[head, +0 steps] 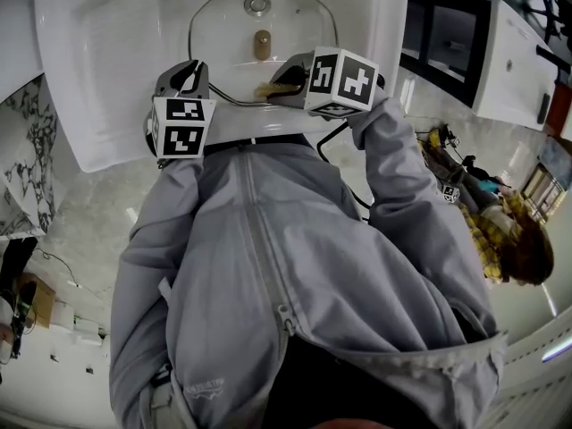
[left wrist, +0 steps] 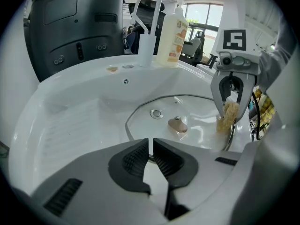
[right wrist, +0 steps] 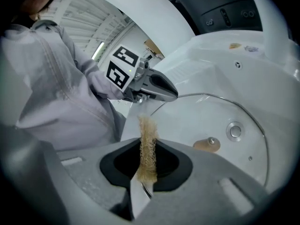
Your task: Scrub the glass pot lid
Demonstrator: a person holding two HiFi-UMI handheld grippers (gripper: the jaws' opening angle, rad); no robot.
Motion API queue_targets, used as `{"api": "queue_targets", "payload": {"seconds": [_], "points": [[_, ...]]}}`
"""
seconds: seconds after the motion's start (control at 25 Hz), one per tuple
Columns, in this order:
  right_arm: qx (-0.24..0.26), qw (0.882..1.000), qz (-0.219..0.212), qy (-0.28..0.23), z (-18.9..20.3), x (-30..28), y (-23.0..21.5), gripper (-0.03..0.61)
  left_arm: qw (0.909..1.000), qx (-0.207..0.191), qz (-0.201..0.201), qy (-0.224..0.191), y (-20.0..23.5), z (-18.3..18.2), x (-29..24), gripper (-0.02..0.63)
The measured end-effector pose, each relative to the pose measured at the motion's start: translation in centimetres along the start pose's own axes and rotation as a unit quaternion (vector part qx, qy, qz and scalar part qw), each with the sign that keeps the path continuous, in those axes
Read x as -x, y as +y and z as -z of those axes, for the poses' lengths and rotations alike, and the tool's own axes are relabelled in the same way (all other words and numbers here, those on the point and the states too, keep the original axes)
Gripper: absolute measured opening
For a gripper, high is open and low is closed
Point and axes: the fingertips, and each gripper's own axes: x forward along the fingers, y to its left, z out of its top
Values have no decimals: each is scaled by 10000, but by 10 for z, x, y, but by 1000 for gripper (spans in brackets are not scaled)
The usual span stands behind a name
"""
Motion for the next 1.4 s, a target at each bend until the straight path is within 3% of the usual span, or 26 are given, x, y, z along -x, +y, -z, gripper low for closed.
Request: {"api": "queue_targets", "payload": {"seconds": [0.16,0.44,0.56,0.8,1.08,1.4], "points": [[5,9989,222,-420,-8,21,-9,51,9999,-64,49,64,-3,0,-1,31],[41,9872,1502,-533,-12,79,-62,51,9992,-239,306,70,-14,-11,0,31],[120,9777,2063,-381,-10,97,-89,51,9985,-346,420,31,-21,-21,-2,31],[723,9516,2955,446,2,103,-147,51,9970,-410,652,-43,-36,-37,-8,31],[1443,9318,3095,1234,15,74,-196,51,9954,-395,861,-126,-48,-50,-11,31],[1442,9208,3066,1932,31,54,-226,51,9945,-389,968,-130,-53,-55,-17,31]]}}
